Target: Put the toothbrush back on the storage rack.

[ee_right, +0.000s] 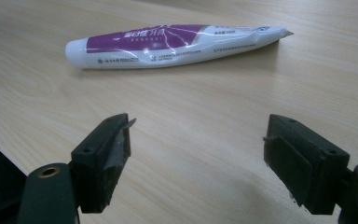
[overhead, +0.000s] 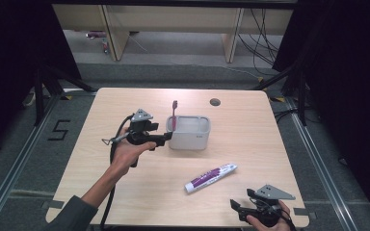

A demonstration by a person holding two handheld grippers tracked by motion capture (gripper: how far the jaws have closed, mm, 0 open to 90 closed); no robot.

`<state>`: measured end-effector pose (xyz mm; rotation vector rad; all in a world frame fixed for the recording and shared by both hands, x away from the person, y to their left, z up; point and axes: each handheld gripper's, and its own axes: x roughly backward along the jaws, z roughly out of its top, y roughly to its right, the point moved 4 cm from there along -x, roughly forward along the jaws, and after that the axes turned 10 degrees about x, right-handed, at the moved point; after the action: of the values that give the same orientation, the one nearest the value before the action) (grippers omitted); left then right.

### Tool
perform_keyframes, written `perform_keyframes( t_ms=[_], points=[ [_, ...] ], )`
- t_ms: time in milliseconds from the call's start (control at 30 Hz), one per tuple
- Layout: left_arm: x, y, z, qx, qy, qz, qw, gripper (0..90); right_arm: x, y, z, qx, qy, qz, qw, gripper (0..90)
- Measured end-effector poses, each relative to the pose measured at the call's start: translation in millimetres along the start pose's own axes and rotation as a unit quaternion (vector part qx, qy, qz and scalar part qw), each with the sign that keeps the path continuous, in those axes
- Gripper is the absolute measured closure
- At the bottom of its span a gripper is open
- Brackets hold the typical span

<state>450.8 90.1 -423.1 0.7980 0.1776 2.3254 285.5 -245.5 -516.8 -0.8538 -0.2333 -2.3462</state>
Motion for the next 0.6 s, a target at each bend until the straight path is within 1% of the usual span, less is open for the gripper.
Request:
perform_keyframes(
  t_ms=[33,67,100,133,167,200,233,267,300,333,400,433,500,533,567,600],
  points=[
    [3.1,0.3,-3.0,-0.008,-0.008,-0.003,0.9999,29.2,-0.2,0.1,0.1,0.0,0.001,0.003,1.0,23.6],
    [5.4,1.7,-5.8,-0.005,-0.01,-0.006,0.9999,28.4,-0.3,0.1,0.0,0.0,0.0,0.002,1.0,23.8],
    [8.6,2.5,-9.6,-0.004,-0.012,-0.01,0.9999,27.7,0.0,-0.4,-0.5,-0.005,-0.002,-0.003,1.0,23.9],
    [11.2,3.0,-12.7,-0.004,-0.012,-0.017,0.9998,26.8,0.8,-1.1,-0.4,-0.008,-0.005,0.001,1.0,24.1],
    [14.0,3.1,-15.2,-0.006,-0.018,-0.021,0.9996,26.1,0.9,-1.2,-0.2,-0.007,-0.004,0.0,1.0,24.3],
    [17.7,4.3,-19.4,-0.003,-0.019,-0.026,0.9995,25.5,1.0,0.9,0.1,0.007,-0.002,-0.006,1.0,24.5],
    [21.1,4.4,-22.8,-0.004,-0.022,-0.033,0.9992,24.5,0.4,0.5,0.0,0.005,-0.002,0.001,1.0,24.7],
    [24.3,4.4,-26.2,-0.004,-0.024,-0.038,0.999,23.3,1.2,-1.0,-0.4,-0.008,-0.008,-0.002,0.9999,24.7],
    [27.5,4.6,-29.9,-0.005,-0.027,-0.042,0.9988,22.2,0.7,-0.2,-0.3,-0.003,-0.003,-0.002,1.0,24.7],
    [30.4,4.3,-33.7,-0.011,-0.029,-0.044,0.9986,21.4,0.5,0.1,-0.4,-0.001,-0.003,-0.002,1.0,24.7],
    [36.2,3.6,-41.3,-0.011,-0.028,-0.041,0.9987,17.5,0.4,-0.1,-0.3,-0.002,-0.005,-0.004,1.0,24.9],
    [38.8,2.9,-45.0,-0.013,-0.029,-0.045,0.9985,16.4,0.6,0.3,0.1,0.001,-0.003,-0.003,1.0,25.0],
    [42.8,1.9,-51.7,-0.015,-0.025,-0.048,0.9984,16.4,1.2,-0.3,0.5,0.0,-0.001,-0.002,1.0,25.7],
    [45.2,0.7,-57.1,-0.02,-0.024,-0.045,0.9985,16.2,1.2,-0.5,0.8,-0.001,0.001,-0.001,1.0,25.9],
    [45.7,0.2,-60.6,-0.022,-0.025,-0.046,0.9984,16.1,0.6,-0.2,0.9,-0.001,0.002,-0.004,1.0,25.9],
    [46.4,-1.4,-66.7,-0.025,-0.029,-0.05,0.998,16.1,0.4,-0.1,0.8,-0.002,0.002,-0.002,1.0,25.9]
  ],
)
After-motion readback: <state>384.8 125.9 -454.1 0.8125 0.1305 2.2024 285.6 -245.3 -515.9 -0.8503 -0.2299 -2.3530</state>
